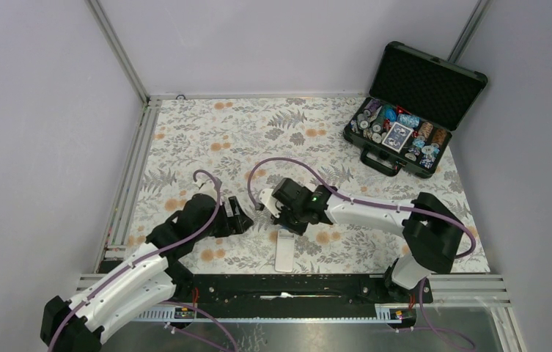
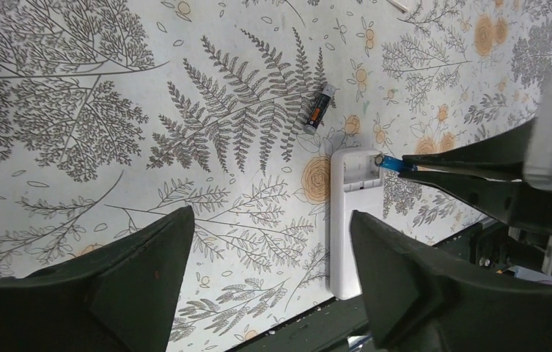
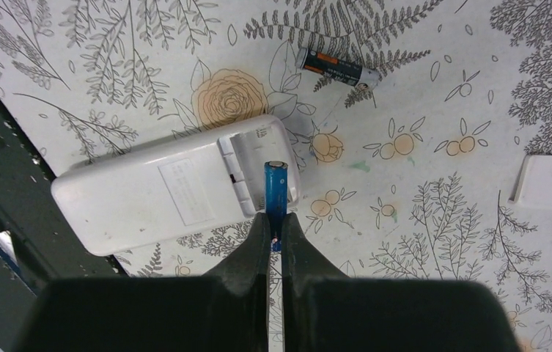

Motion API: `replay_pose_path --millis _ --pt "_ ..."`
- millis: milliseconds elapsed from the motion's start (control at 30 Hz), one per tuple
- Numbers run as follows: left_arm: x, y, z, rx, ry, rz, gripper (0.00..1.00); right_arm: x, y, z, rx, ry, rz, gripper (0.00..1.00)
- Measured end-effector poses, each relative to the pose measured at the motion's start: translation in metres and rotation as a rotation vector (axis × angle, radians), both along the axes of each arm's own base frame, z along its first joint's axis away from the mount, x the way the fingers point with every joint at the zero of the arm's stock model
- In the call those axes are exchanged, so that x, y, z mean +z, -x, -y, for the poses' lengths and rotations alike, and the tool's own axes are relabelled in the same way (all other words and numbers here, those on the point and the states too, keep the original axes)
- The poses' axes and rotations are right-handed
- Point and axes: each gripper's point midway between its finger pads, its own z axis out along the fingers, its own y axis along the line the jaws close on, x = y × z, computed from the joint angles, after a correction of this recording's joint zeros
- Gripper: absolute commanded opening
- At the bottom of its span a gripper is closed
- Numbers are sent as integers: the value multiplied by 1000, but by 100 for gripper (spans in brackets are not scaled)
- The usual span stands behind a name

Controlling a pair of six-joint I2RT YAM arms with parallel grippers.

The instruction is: Load the batteries into the remote control

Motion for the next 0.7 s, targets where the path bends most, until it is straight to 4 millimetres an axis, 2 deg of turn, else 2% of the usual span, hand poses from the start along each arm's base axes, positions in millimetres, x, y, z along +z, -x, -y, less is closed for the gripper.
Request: replay_pose_path --millis 133,700 --pt "4 0 -1 5 12 13 99 -8 1 5 20 46 -12 0" --pt "-1 0 -15 60 -32 10 99 -21 1 6 43 117 -46 0"
